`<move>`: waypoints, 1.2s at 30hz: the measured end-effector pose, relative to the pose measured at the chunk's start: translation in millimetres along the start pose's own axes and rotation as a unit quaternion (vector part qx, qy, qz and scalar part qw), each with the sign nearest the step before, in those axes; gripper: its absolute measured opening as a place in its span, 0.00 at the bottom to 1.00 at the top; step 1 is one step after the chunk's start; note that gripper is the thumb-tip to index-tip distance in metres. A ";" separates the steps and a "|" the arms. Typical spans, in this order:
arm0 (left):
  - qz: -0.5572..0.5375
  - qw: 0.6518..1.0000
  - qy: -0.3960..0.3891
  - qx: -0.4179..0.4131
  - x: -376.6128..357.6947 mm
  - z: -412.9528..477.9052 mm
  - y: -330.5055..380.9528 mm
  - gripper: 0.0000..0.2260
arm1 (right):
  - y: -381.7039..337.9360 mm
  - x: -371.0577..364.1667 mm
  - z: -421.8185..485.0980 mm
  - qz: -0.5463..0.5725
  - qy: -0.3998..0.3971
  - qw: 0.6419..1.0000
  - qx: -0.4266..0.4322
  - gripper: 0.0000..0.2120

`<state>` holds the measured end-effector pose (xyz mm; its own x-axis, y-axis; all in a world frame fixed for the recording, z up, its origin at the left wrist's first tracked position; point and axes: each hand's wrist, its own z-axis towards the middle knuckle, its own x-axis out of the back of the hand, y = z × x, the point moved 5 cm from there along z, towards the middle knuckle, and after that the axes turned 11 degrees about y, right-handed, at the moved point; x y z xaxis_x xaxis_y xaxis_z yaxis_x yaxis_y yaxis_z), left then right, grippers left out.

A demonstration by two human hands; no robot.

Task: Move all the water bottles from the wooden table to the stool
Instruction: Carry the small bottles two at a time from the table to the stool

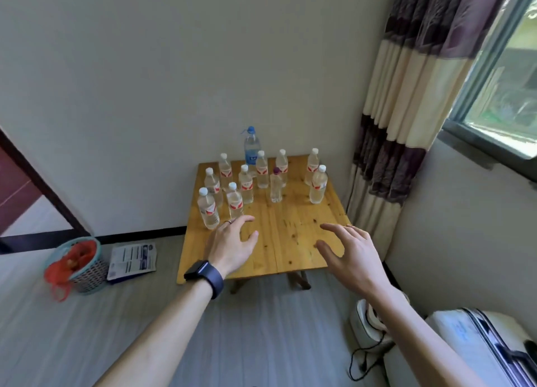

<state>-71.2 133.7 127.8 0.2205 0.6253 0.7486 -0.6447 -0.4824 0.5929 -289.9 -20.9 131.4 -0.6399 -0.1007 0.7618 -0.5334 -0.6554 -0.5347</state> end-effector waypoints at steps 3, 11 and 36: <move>-0.007 1.000 -0.024 -0.015 -31.7 72.5 -12.2 0.16 | 13.5 -28.6 56.2 -0.007 0.010 1.000 -0.026 0.21; -0.030 0.994 -0.107 -0.009 -126.0 209.7 -29.7 0.17 | 68.5 -99.2 172.0 -0.034 -0.025 0.993 -0.115 0.22; -0.110 0.931 -0.143 0.318 -409.6 448.4 -129.2 0.40 | 286.5 -353.1 456.0 0.039 -0.128 0.915 -0.381 0.57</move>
<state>250.0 -335.2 -122.4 0.5411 0.6062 0.5828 -0.0177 -0.6847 0.7286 35.4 -514.4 -124.1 -0.5940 -0.3604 0.7192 -0.7848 0.0632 -0.6165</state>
